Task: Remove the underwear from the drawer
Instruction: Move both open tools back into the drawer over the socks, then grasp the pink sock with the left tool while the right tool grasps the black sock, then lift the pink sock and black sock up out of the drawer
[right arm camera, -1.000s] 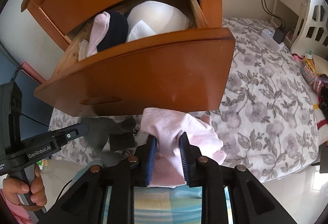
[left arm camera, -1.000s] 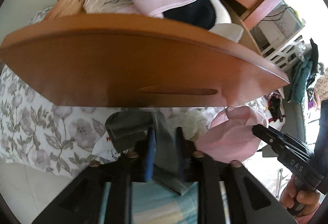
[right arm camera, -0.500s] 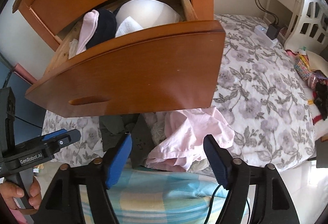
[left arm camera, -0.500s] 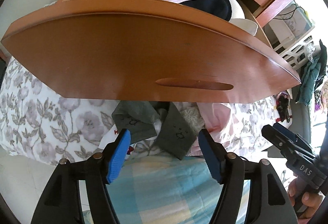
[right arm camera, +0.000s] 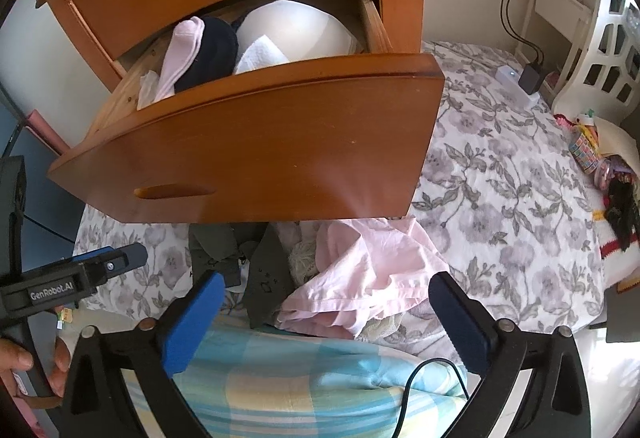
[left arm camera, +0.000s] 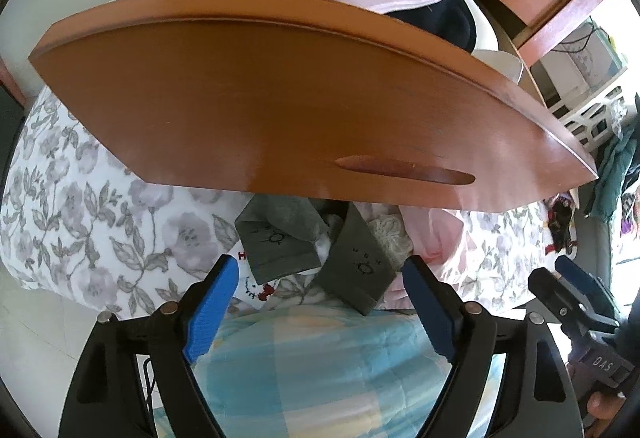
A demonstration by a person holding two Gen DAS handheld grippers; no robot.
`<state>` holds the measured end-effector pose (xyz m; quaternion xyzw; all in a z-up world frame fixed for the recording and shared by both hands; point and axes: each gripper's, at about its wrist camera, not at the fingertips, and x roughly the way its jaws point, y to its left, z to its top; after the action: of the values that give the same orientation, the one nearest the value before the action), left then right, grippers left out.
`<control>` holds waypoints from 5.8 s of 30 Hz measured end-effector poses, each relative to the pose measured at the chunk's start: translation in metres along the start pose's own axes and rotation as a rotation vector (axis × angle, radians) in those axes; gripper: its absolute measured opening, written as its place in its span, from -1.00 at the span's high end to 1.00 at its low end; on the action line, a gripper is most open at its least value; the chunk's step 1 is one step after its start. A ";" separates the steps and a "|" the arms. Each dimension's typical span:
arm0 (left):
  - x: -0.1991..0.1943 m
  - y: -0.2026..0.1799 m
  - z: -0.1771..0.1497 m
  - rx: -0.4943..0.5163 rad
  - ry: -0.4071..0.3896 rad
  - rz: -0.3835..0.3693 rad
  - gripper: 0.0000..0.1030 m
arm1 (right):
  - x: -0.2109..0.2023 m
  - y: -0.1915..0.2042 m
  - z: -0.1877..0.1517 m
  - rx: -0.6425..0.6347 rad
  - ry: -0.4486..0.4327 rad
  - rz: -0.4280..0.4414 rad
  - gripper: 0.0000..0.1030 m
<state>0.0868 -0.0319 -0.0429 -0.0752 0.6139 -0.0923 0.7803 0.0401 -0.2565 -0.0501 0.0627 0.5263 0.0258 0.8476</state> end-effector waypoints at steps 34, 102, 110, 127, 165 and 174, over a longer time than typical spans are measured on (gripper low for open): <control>-0.122 -0.004 0.070 0.150 -0.381 -0.052 -0.85 | -0.081 0.034 0.064 -0.126 -0.276 0.037 -1.00; 0.005 0.038 0.145 0.008 -0.131 -0.317 0.59 | 0.045 0.102 0.172 -0.333 -0.118 0.087 -0.58; -0.014 0.063 0.127 -0.015 -0.211 -0.274 0.59 | 0.053 0.118 0.175 -0.375 -0.101 0.097 -0.49; -0.025 0.089 0.112 -0.063 -0.235 -0.309 0.59 | 0.056 0.136 0.167 -0.388 -0.048 0.160 0.08; -0.071 0.084 0.081 -0.096 -0.334 -0.321 0.62 | -0.044 0.117 0.126 -0.325 -0.241 0.262 0.92; -0.114 0.079 0.060 -0.080 -0.402 -0.341 0.62 | -0.092 0.112 0.109 -0.328 -0.327 0.266 0.92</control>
<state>0.1229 0.0719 0.0609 -0.2250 0.4284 -0.1815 0.8561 0.0995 -0.1638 0.0944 -0.0033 0.3582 0.2114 0.9094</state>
